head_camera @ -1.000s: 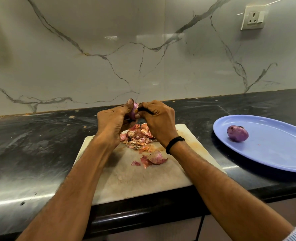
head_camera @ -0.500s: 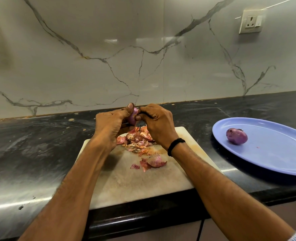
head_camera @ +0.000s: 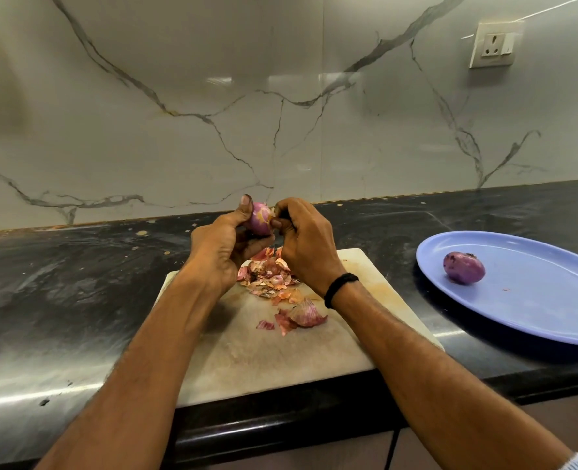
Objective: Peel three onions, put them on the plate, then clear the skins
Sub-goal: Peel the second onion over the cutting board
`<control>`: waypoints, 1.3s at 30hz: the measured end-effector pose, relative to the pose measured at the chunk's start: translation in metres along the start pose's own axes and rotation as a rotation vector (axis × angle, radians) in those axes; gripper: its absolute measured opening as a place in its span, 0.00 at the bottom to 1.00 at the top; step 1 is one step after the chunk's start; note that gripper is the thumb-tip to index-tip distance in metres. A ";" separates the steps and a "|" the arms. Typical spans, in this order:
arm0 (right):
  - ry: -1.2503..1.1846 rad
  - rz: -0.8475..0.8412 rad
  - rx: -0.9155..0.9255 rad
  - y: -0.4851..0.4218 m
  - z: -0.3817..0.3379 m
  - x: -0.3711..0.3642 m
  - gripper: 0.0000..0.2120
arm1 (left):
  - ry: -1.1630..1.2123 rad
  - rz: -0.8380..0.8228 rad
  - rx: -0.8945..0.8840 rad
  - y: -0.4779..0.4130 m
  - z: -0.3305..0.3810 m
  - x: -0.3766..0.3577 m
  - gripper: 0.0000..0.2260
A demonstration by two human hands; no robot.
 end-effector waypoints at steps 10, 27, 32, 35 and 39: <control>0.067 0.062 -0.154 -0.001 0.003 0.010 0.14 | 0.004 -0.019 -0.027 -0.001 0.003 0.000 0.16; -0.072 0.129 -0.166 -0.001 -0.003 0.002 0.06 | 0.003 -0.086 -0.126 -0.003 -0.006 -0.004 0.18; -0.051 0.193 -0.219 0.000 -0.004 0.000 0.05 | 0.105 -0.091 -0.100 0.000 -0.011 -0.011 0.19; -0.030 0.219 -0.214 0.001 -0.007 -0.002 0.04 | 0.125 -0.075 -0.113 -0.001 -0.013 -0.013 0.22; 0.019 0.267 -0.151 0.002 -0.010 -0.003 0.05 | 0.166 -0.100 -0.108 0.004 -0.016 -0.019 0.22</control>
Point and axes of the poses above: each hand's wrist, its own y-axis away from the middle knuckle, its own x-axis out of the back of the hand, z = x × y, the point moved 1 cm from there along -y, towards the middle knuckle, and after that the axes turned 13 degrees about x, right-handed, at the moved point
